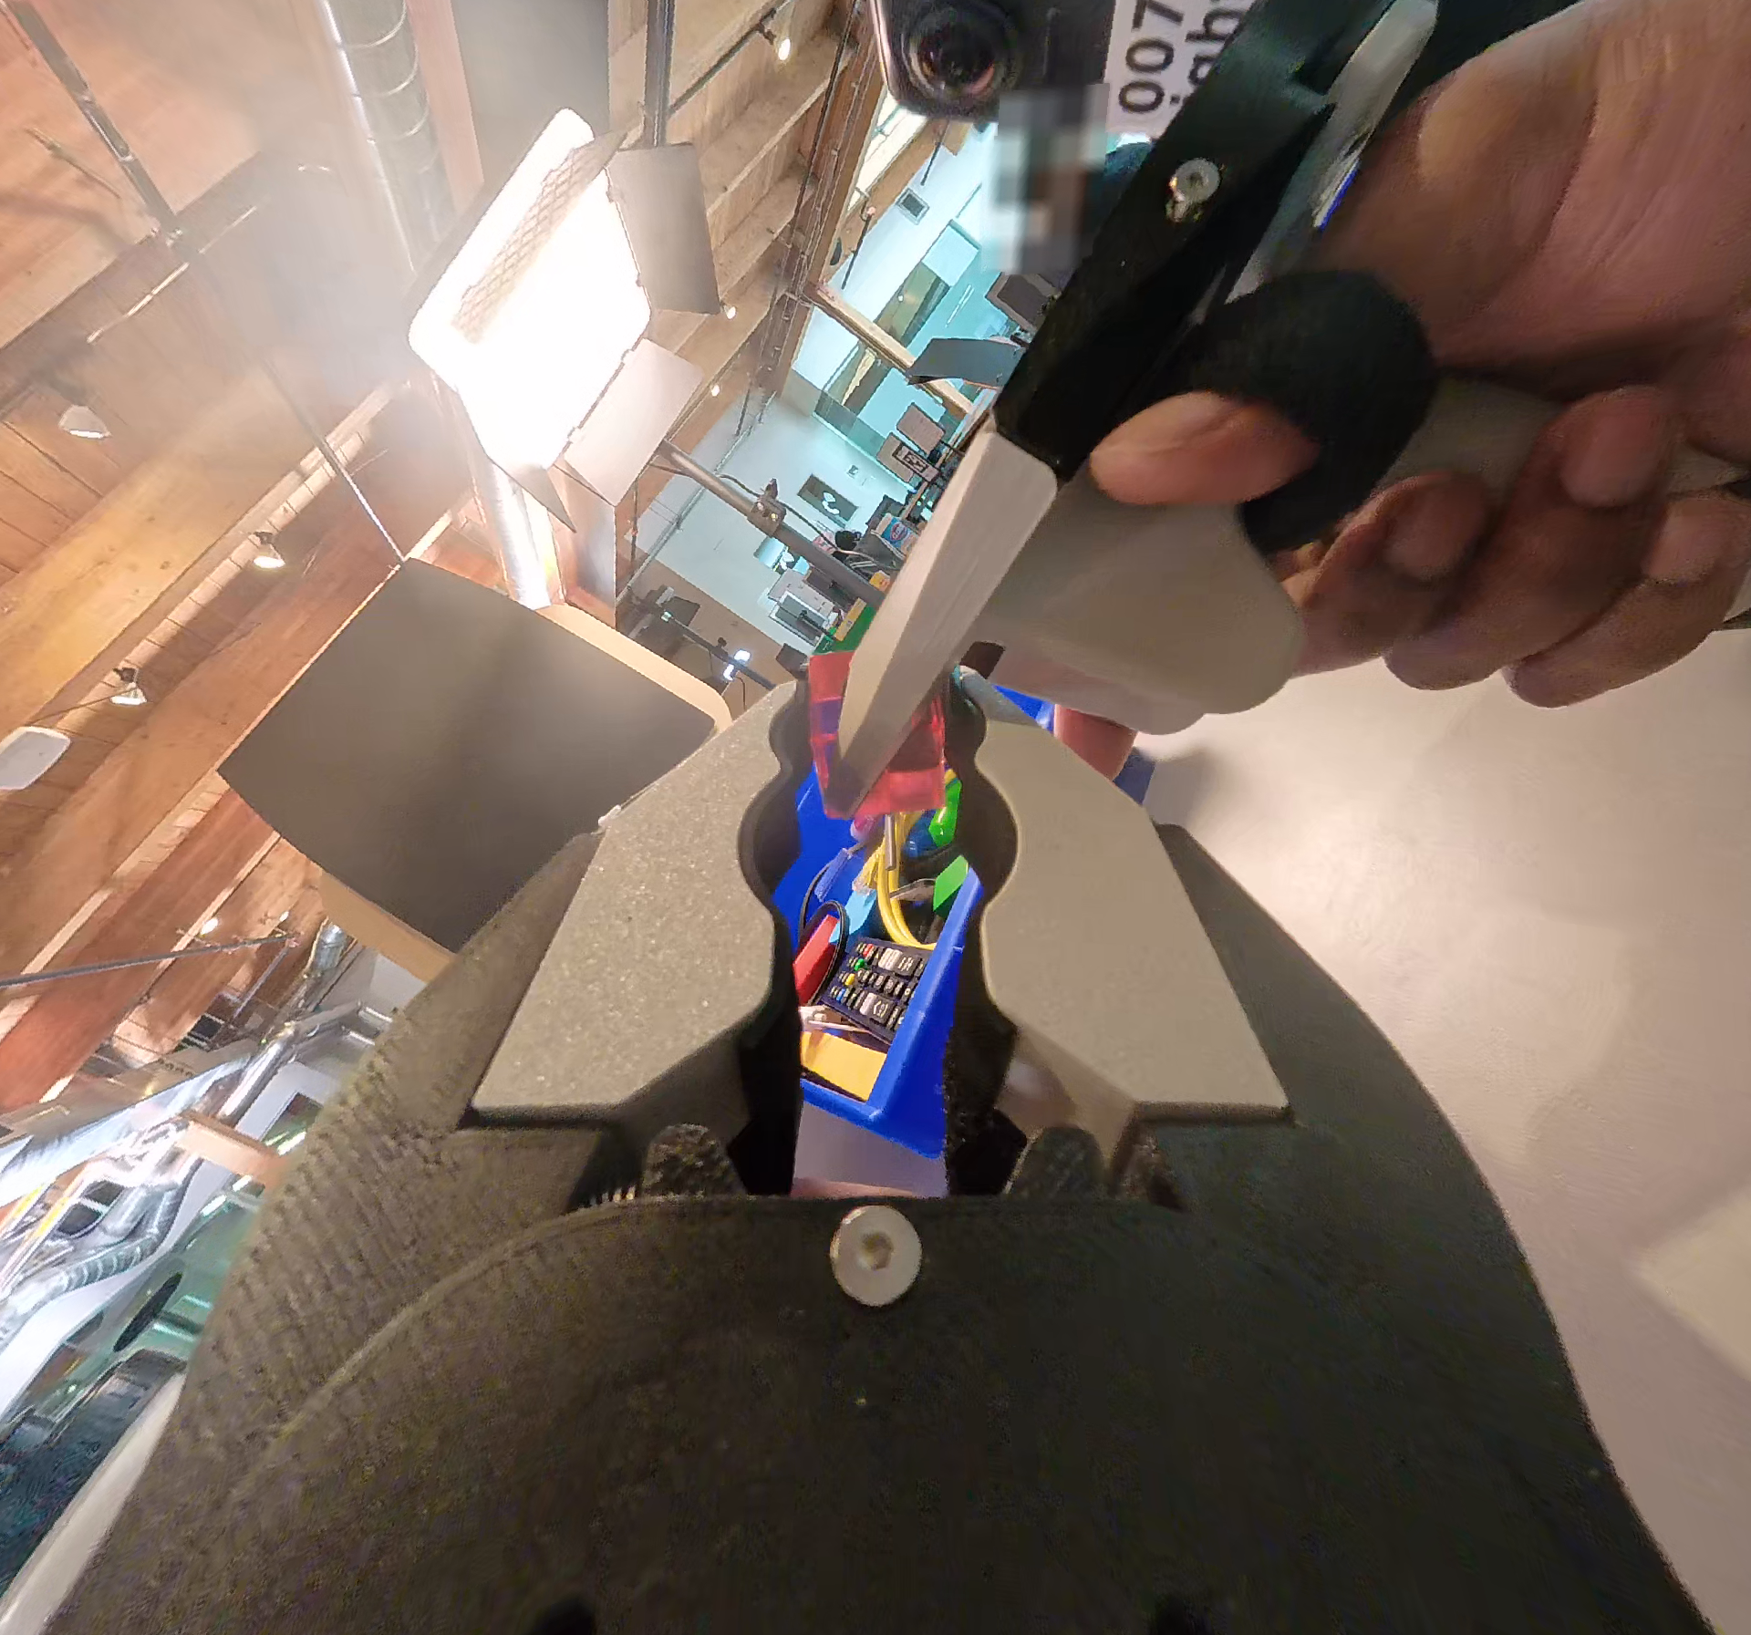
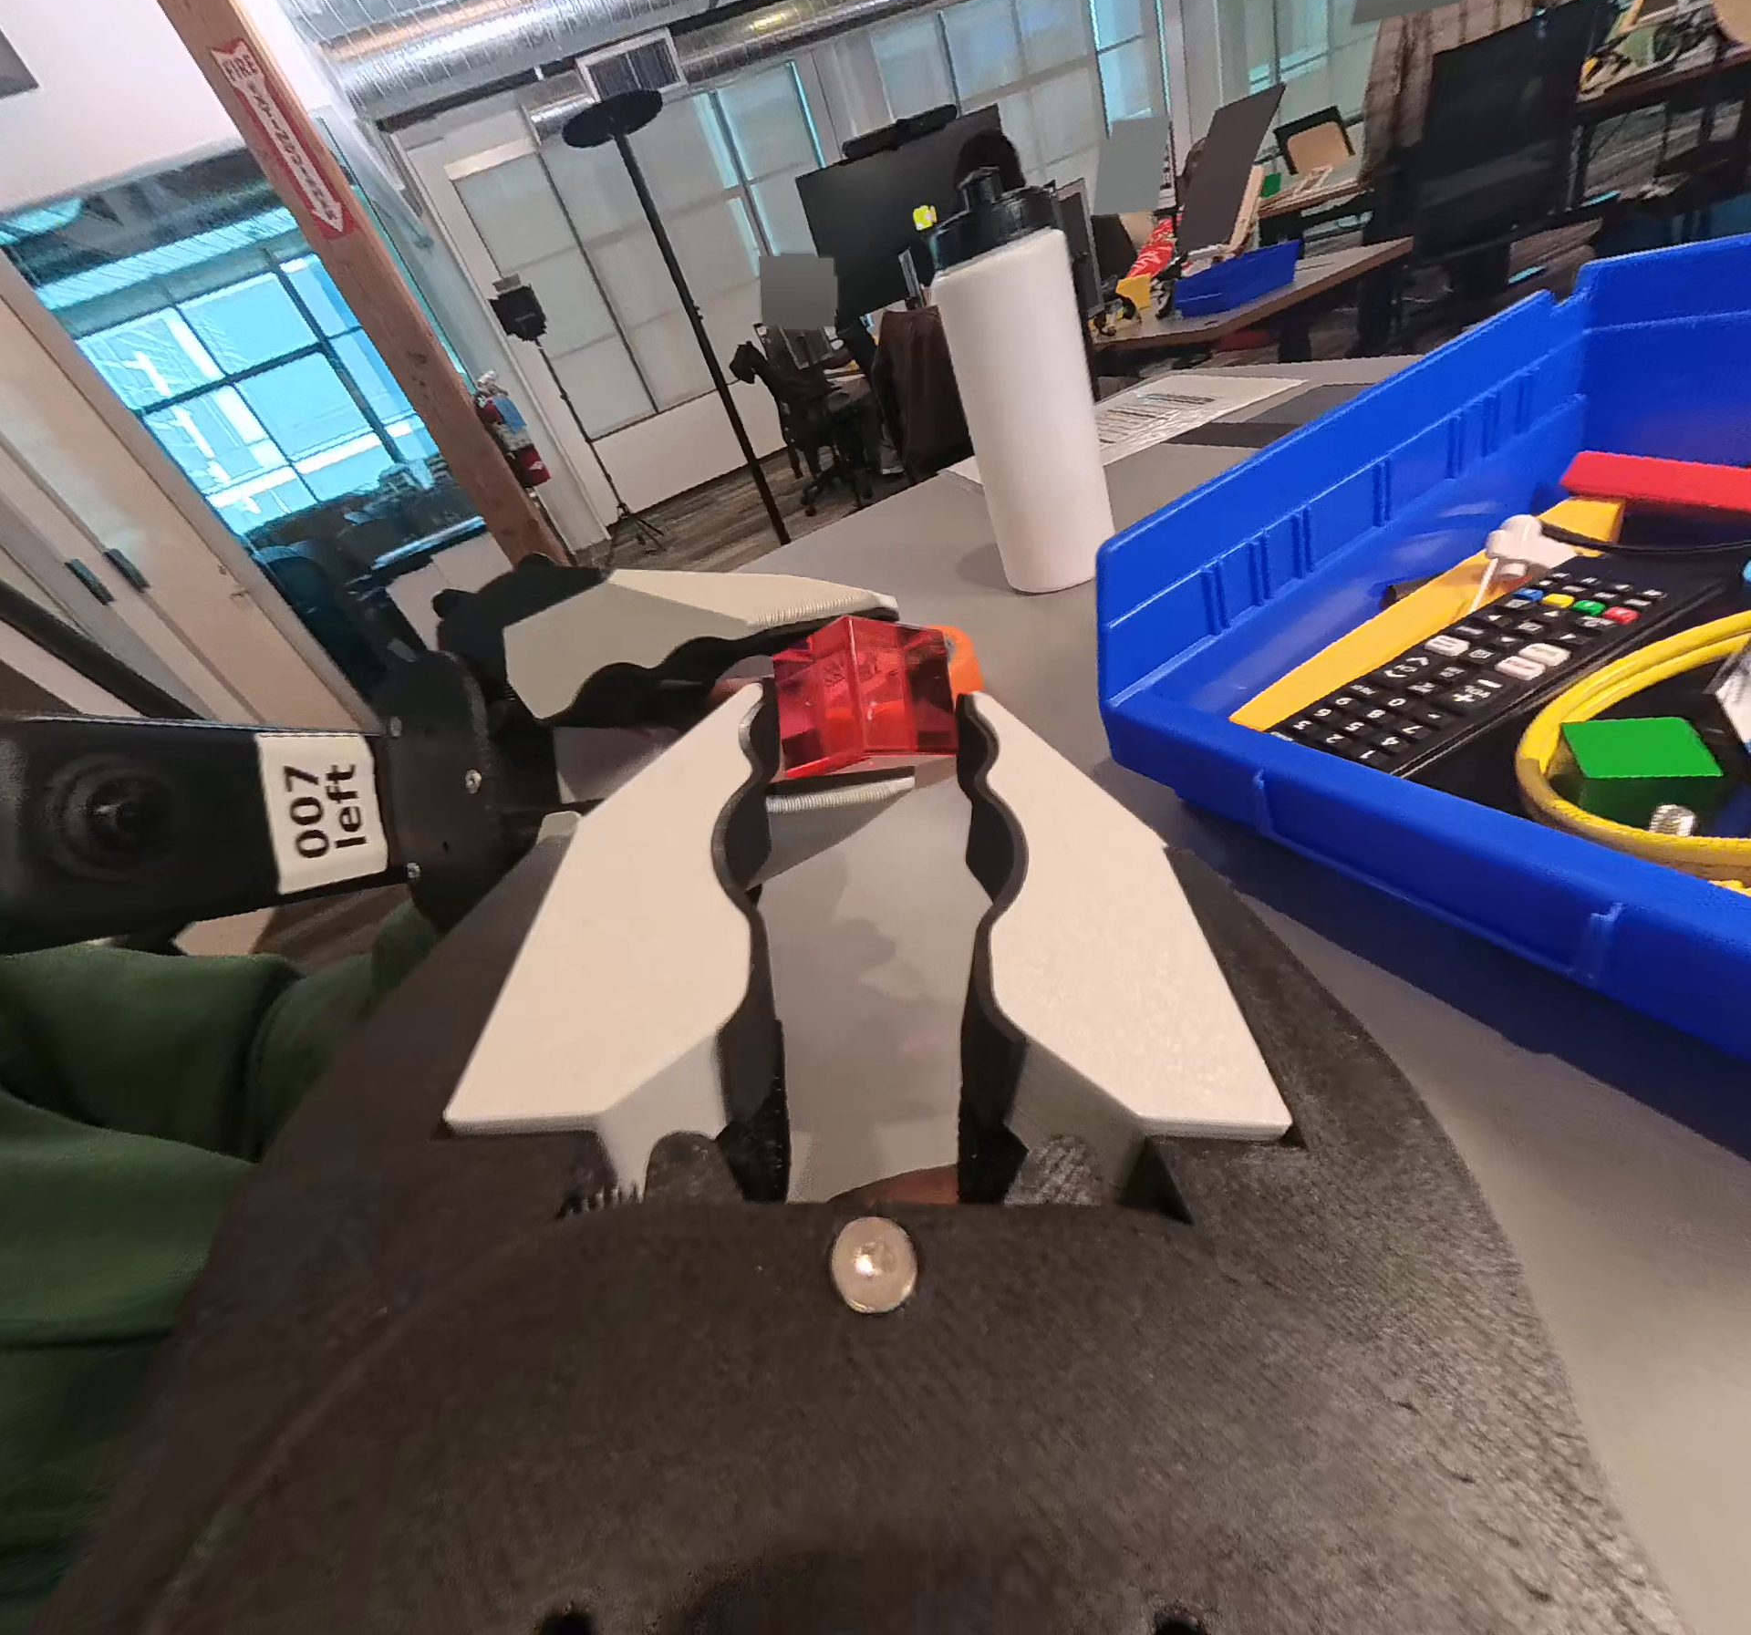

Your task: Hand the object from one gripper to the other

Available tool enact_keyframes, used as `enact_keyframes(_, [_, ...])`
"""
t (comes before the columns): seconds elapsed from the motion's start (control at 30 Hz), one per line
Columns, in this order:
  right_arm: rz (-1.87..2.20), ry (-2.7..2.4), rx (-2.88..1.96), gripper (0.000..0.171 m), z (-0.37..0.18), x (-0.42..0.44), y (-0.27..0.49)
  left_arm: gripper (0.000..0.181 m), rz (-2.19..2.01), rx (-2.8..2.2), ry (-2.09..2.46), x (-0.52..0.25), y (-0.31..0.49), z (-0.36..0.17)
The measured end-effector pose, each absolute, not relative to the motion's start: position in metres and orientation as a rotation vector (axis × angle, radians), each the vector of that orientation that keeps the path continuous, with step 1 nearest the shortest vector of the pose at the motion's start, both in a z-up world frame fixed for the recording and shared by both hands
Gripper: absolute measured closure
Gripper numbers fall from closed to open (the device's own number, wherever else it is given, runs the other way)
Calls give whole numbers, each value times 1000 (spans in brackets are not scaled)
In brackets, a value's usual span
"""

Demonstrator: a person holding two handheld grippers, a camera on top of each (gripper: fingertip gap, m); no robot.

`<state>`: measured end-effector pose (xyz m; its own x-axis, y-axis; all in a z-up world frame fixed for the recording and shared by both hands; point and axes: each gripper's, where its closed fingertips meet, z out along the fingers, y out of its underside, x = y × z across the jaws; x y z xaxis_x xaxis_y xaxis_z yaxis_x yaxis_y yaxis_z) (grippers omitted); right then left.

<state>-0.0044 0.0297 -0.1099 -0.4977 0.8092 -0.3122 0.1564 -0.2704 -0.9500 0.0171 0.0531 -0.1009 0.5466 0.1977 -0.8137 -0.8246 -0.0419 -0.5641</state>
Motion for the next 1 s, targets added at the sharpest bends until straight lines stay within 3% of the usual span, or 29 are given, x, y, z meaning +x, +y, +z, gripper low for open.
enact_keyframes(0.13, [1628,-1434,-1119,134,-103,-8,44,153,879,-1430,538,7,56,-106])
enact_keyframes(0.27, [1356,-1299,-1020,133,-89,-8,67,140,677,-1573,321,-17,55,-114])
enact_keyframes(0.47, [909,-1247,-782,133,-81,-7,69,133,-59,-1499,-84,-29,42,-95])
enact_keyframes(0.63, [669,-1255,-620,133,-83,-8,61,124,-501,-1403,-91,-6,35,-82])
enact_keyframes(1.0, [473,-1304,-375,133,-93,-10,35,132,-613,-1518,-51,16,44,-101])
